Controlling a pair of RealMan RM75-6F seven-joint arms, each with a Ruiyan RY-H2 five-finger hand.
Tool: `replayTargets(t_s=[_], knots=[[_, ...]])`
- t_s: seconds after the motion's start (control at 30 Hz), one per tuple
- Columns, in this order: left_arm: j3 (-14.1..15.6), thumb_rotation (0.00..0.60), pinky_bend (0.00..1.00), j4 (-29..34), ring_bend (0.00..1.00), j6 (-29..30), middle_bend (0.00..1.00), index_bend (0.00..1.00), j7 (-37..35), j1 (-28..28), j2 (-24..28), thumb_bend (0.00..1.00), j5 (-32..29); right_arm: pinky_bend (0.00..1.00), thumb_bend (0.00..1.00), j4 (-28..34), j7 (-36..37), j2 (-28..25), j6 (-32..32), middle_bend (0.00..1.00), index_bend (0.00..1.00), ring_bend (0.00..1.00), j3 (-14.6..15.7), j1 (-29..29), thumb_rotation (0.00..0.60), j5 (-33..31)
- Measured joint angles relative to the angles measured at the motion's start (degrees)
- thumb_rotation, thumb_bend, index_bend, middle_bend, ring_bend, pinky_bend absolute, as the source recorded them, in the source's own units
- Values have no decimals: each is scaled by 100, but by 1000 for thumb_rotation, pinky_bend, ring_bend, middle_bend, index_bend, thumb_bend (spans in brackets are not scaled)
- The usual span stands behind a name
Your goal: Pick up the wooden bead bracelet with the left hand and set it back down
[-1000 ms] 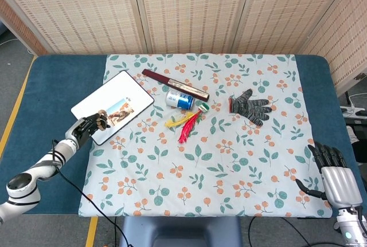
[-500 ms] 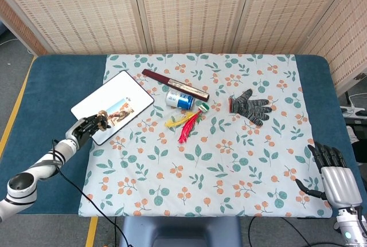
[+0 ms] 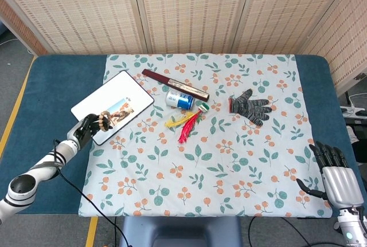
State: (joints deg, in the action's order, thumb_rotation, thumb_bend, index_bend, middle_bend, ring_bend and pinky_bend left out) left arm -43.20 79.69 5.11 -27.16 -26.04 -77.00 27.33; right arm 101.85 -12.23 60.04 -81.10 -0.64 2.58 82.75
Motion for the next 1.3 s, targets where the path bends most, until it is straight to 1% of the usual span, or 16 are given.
replayTargets(t_s=[0.07,0.23,0.3,0.37,0.47,0.57,0.67,0.83,0.97,1.0,1.07,1.1,1.13,1.17,1.27,1.3], knots=[[9,198,34,-5,373,-2,649,547,-72,-6,2,629,89,0,197,-2,-5,2,2,0,0,0,1,1,311,1],[34,219,34,-1,374,16,649,547,-233,-16,6,566,279,0,197,4,-18,8,25,0,0,0,12,9,311,5],[51,237,34,-2,374,23,649,546,-304,-23,11,566,347,0,197,5,-28,7,20,0,0,0,12,7,311,6],[67,279,35,-6,373,30,649,546,-370,-29,14,569,397,0,197,9,-17,4,15,0,0,0,12,5,310,10],[95,308,34,-10,373,15,649,546,-453,-40,25,573,481,0,197,13,-17,0,-2,0,0,0,11,0,311,19],[125,352,34,-6,373,9,650,547,-532,-54,32,587,566,0,197,12,-14,-2,-10,0,0,0,13,-4,311,26],[159,396,33,0,373,0,650,547,-587,-69,44,633,642,0,197,15,-5,-8,-28,0,0,0,10,-10,311,34],[190,413,32,19,373,-4,651,548,-705,-89,65,701,726,0,197,21,15,-21,-52,0,0,0,13,-21,311,55],[205,419,32,51,374,2,651,550,-795,-93,82,778,777,0,197,25,21,-25,-59,0,0,0,16,-25,311,68],[206,419,32,53,373,3,651,550,-797,-93,83,806,778,0,197,25,22,-25,-60,0,0,0,16,-25,311,69],[207,419,30,65,373,3,651,551,-818,-88,87,919,800,0,197,24,21,-27,-63,0,0,0,16,-26,312,71],[205,421,30,75,373,1,651,551,-835,-84,89,955,810,0,197,26,25,-29,-69,0,0,0,15,-29,311,71],[203,437,29,87,374,-6,651,551,-852,-79,92,990,823,0,197,28,30,-32,-75,0,0,0,13,-31,311,72],[200,459,28,106,373,-28,651,552,-860,-75,101,1000,857,0,197,32,38,-37,-84,0,0,0,12,-35,311,76],[177,525,25,159,373,-66,651,552,-887,-56,119,1000,937,0,197,37,52,-48,-101,0,0,0,11,-44,310,85],[166,538,24,171,373,-74,651,552,-907,-48,120,1000,948,0,197,38,59,-51,-104,0,0,0,10,-45,310,87]])
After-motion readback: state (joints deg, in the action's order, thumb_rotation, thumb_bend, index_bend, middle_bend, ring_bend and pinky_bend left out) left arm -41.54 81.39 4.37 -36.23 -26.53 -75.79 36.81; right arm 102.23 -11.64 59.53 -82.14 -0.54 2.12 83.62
